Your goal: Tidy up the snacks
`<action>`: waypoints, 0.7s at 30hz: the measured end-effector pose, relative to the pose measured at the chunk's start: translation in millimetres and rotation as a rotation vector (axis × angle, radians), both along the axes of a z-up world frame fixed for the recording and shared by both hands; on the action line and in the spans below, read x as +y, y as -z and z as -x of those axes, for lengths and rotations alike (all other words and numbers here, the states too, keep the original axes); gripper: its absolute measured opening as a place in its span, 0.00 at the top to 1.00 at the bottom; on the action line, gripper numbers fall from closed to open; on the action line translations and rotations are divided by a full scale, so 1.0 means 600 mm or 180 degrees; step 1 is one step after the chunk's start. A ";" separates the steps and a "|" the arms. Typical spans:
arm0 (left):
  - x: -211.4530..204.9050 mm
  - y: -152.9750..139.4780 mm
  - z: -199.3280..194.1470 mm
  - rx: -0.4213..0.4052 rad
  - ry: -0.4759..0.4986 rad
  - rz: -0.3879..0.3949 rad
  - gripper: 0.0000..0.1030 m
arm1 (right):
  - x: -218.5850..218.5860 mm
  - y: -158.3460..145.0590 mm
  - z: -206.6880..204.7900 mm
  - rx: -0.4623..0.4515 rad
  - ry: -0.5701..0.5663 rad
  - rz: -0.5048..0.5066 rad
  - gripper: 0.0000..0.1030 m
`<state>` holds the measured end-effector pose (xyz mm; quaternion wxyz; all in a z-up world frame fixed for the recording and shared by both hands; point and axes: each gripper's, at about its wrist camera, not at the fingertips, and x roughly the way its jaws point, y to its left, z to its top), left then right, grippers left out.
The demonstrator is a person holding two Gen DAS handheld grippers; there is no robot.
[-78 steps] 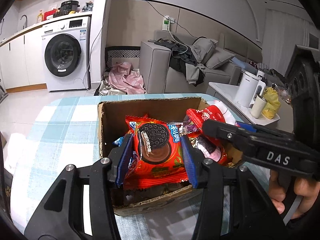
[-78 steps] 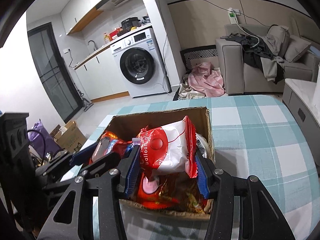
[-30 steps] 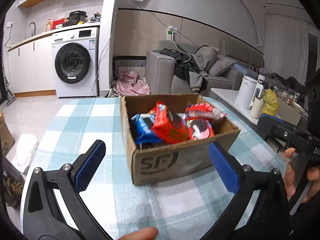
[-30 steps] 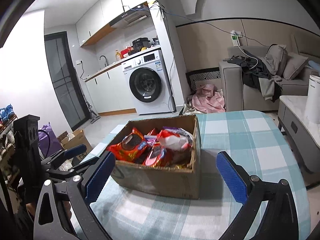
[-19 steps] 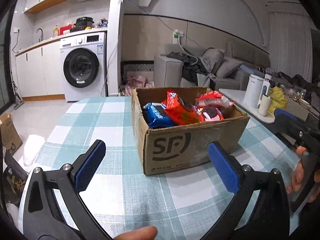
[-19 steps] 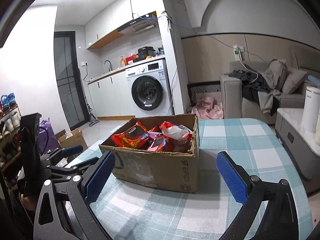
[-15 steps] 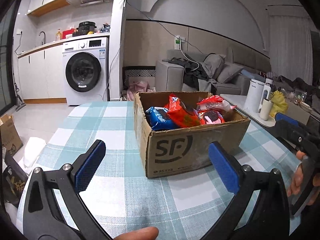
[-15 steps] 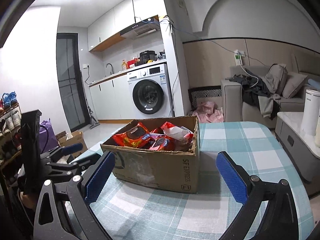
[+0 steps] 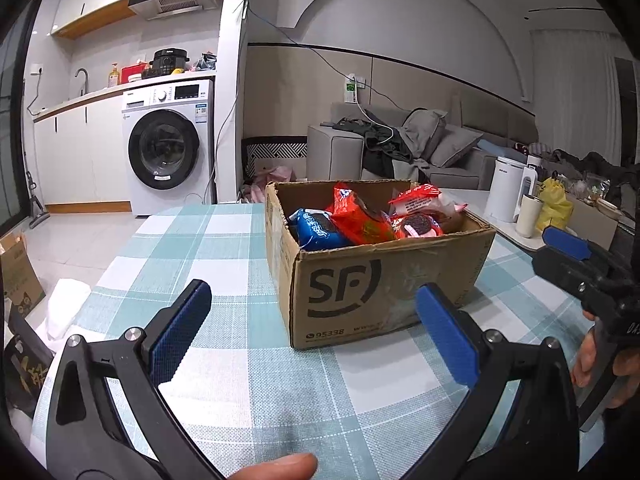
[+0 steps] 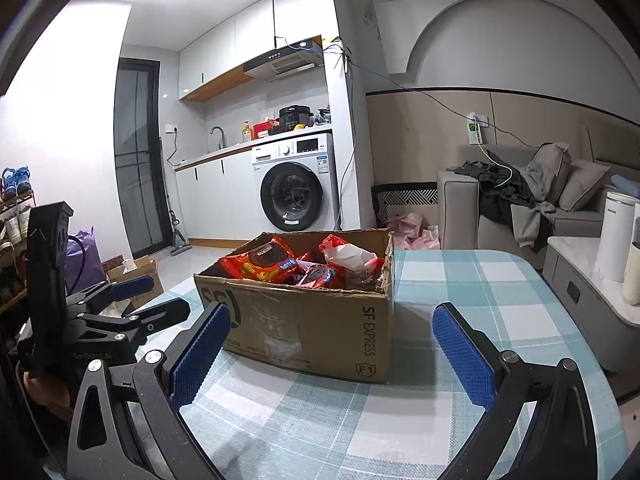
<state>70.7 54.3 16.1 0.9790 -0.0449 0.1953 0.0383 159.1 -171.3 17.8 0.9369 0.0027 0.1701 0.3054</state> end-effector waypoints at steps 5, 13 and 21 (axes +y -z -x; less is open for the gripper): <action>-0.002 0.000 0.001 0.0002 -0.0005 0.0000 0.01 | 0.001 0.001 0.003 -0.0030 -0.0005 0.0010 0.00; -0.003 0.001 0.001 0.0004 0.0021 -0.0013 0.01 | 0.009 0.001 0.010 -0.0086 -0.0014 0.0081 0.00; -0.004 0.001 -0.002 0.0005 0.0036 -0.0006 0.01 | 0.006 0.001 0.010 -0.0086 -0.0013 0.0068 0.00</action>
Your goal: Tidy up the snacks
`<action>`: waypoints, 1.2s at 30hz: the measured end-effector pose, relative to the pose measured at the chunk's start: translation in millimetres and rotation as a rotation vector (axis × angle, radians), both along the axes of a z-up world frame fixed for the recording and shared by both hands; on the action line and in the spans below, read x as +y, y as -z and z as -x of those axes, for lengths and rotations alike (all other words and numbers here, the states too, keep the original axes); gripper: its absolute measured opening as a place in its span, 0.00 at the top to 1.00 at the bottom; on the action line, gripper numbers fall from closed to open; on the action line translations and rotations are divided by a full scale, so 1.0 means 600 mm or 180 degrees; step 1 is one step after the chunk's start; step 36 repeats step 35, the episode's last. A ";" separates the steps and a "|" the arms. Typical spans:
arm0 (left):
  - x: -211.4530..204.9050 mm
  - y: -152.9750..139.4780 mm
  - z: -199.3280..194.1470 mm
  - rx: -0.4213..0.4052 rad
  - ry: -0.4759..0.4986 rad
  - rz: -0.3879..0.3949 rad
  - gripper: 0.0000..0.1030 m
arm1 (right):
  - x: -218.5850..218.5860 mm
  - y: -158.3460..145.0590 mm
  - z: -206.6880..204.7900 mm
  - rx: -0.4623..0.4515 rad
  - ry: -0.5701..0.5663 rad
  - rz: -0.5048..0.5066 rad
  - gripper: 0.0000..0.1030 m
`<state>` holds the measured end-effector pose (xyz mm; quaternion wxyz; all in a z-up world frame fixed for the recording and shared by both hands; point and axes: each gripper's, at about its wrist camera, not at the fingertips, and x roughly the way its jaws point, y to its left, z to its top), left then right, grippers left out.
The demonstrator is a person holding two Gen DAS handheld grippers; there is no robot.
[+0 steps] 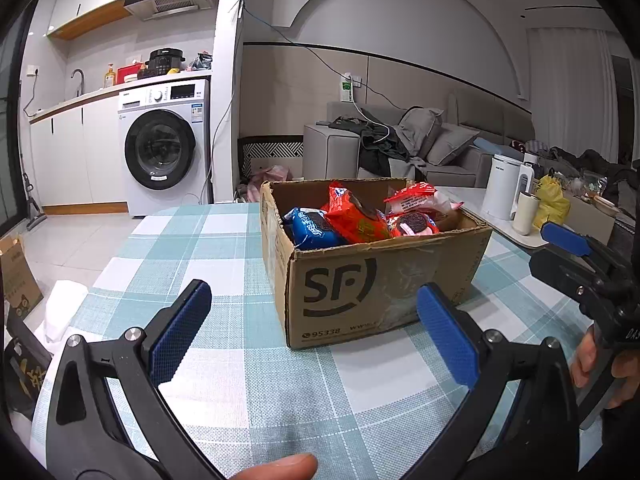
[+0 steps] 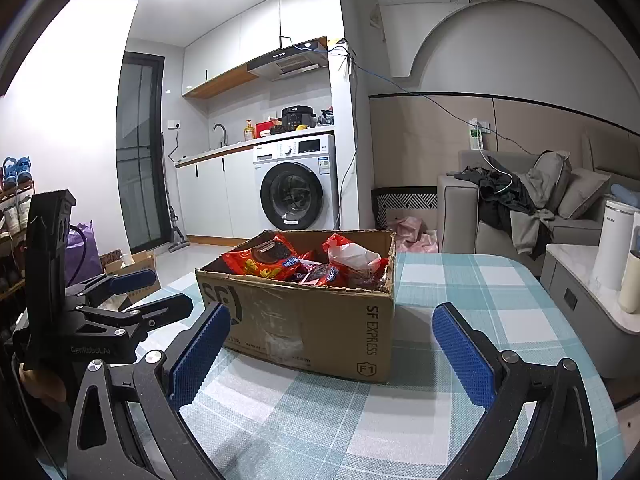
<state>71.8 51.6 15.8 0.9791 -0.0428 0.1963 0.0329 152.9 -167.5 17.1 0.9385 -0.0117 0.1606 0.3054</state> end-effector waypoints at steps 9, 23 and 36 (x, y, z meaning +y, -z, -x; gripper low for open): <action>-0.002 0.001 -0.001 0.0002 0.0015 0.0003 0.01 | 0.000 0.000 -0.002 0.0026 -0.0020 -0.0005 0.00; -0.002 0.001 -0.001 0.0003 0.0016 0.0007 0.01 | 0.001 0.001 -0.003 0.0023 -0.0021 0.0000 0.00; -0.006 0.010 -0.003 0.0025 0.0046 0.0034 0.01 | 0.004 0.004 -0.004 0.0027 -0.0034 0.0010 0.00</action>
